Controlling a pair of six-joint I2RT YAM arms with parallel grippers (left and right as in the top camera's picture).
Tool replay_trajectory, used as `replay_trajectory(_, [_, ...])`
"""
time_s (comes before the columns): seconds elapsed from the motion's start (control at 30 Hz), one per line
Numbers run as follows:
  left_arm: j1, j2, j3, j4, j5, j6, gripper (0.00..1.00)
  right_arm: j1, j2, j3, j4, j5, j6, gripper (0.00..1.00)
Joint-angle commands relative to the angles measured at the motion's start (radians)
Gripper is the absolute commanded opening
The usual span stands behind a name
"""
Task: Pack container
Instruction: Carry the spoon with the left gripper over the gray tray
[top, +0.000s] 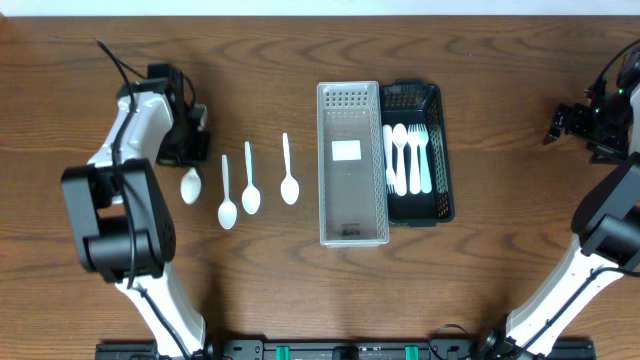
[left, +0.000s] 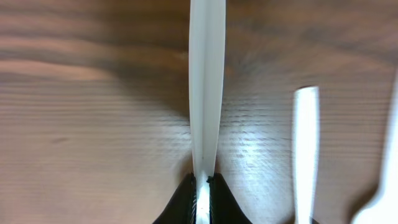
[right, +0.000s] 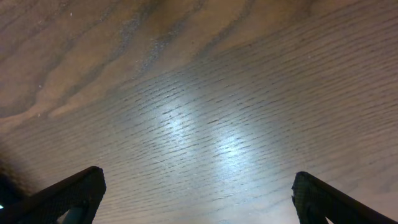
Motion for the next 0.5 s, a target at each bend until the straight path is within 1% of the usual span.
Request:
replay_trajectory(0.0, [-0.044,-0.150,0.084,-0.014,0.034,-0.032,0.06,-0.001,-0.007,-0.001,0.000,-0.003,0.014,0.99])
replay_trajectory(0.07, [-0.078,-0.219,0.097,-0.006,0.126,-0.033,0.06,-0.001,-0.007,-0.001,0.000,-0.003,0.014,0.99])
replay_trajectory(0.17, [-0.152,-0.321,0.098,0.031,0.235,-0.093,0.06,-0.001,-0.007,-0.001,0.000,-0.003,0.014,0.99])
replay_trajectory(0.27, [-0.238,-0.384,0.098,0.051,0.252,-0.146,0.06,-0.001,-0.007,-0.001,0.000,-0.003,0.014,0.99])
replay_trajectory(0.37, [-0.335,-0.409,0.098,0.063,0.251,-0.190,0.06,-0.001,-0.007,-0.001,0.000,-0.003,0.014,0.99])
replay_trajectory(0.47, [-0.417,-0.401,0.097,0.069,0.251,-0.285,0.06,-0.001,-0.007,-0.001,0.000,-0.003,0.014,0.99])
